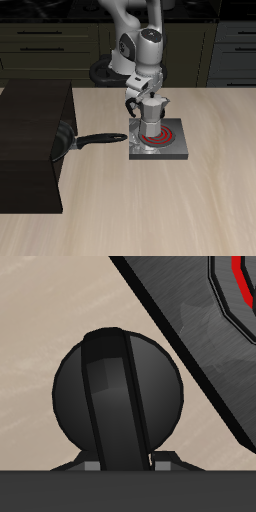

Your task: Place the moka pot on the stove and close the stove

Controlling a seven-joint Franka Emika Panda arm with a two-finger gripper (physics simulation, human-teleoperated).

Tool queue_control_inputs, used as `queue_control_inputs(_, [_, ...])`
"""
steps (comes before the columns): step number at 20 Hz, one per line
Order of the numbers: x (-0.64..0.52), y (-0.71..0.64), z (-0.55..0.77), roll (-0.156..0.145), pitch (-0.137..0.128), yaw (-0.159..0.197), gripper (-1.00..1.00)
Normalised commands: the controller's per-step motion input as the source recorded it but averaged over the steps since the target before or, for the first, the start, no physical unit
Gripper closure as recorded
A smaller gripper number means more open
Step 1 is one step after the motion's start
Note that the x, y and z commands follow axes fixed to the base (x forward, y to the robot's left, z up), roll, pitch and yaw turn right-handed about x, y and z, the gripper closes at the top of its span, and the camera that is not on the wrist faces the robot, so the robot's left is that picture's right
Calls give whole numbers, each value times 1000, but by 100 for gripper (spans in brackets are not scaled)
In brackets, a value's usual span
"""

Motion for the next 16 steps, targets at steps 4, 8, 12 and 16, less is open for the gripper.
queue_control_inputs(4, [172, -58, 97, -18, 1, -69, 100])
queue_control_inputs(8, [134, 17, 84, -7, 5, -75, 100])
queue_control_inputs(12, [170, 46, 87, -3, -7, -89, 100])
queue_control_inputs(16, [160, 47, 26, 3, 2, -46, 100])
